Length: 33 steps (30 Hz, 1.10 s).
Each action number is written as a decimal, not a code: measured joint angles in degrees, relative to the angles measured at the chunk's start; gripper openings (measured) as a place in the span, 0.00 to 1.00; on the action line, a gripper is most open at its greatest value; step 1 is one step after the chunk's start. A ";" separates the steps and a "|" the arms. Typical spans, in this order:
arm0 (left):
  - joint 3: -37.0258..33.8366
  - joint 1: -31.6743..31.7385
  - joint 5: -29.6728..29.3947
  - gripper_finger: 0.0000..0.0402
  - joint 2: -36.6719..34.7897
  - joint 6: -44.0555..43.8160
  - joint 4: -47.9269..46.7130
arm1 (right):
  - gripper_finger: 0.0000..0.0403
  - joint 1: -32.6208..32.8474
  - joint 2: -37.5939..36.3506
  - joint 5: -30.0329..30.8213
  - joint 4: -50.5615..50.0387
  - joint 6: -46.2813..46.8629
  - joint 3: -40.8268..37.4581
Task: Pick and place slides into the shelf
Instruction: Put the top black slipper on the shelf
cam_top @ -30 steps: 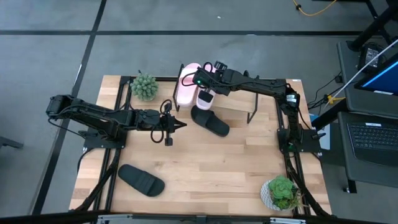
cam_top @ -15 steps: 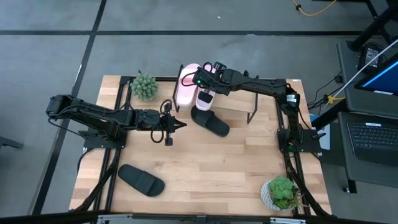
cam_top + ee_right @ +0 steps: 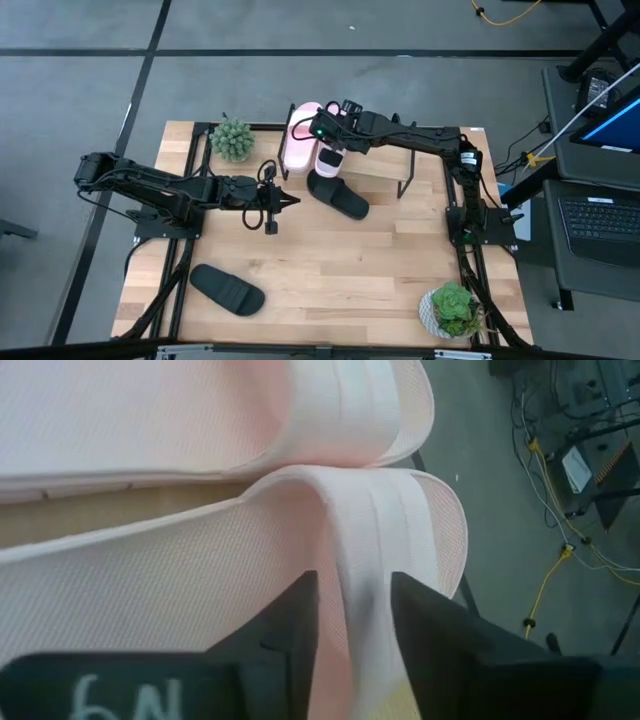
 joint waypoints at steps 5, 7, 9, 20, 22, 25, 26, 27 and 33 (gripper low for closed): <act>0.00 0.00 0.00 0.00 0.00 -0.04 0.00 | 0.40 0.06 -0.02 0.04 -0.26 -0.37 0.30; 0.00 0.00 0.00 0.00 -0.01 -0.08 0.00 | 0.41 0.06 -0.06 0.06 -0.40 -0.48 1.18; 0.00 0.00 0.00 0.00 0.00 -0.55 0.00 | 0.42 0.07 -0.07 0.11 -0.49 -0.21 2.65; 0.00 0.00 0.00 0.00 0.00 -1.30 0.00 | 0.41 2.16 -0.24 -3.57 -10.83 0.63 12.72; 0.00 -0.01 0.00 0.00 0.00 -1.50 0.00 | 0.39 2.91 -0.24 -3.66 -12.76 1.90 14.67; 0.00 0.00 0.00 0.00 0.00 -1.51 0.00 | 0.30 4.09 -0.26 -3.65 -14.20 2.92 17.14; 0.00 -0.02 0.00 0.00 0.00 -1.53 0.00 | 0.24 4.49 -0.26 -3.65 -14.72 2.88 17.90; 0.00 -0.02 -0.02 0.00 0.00 -1.51 0.00 | 0.17 4.89 -0.26 -3.64 -14.93 2.73 18.65; 0.00 -0.20 -0.02 0.00 0.00 -1.49 0.02 | 0.02 8.08 -0.38 -3.43 -21.69 3.86 21.54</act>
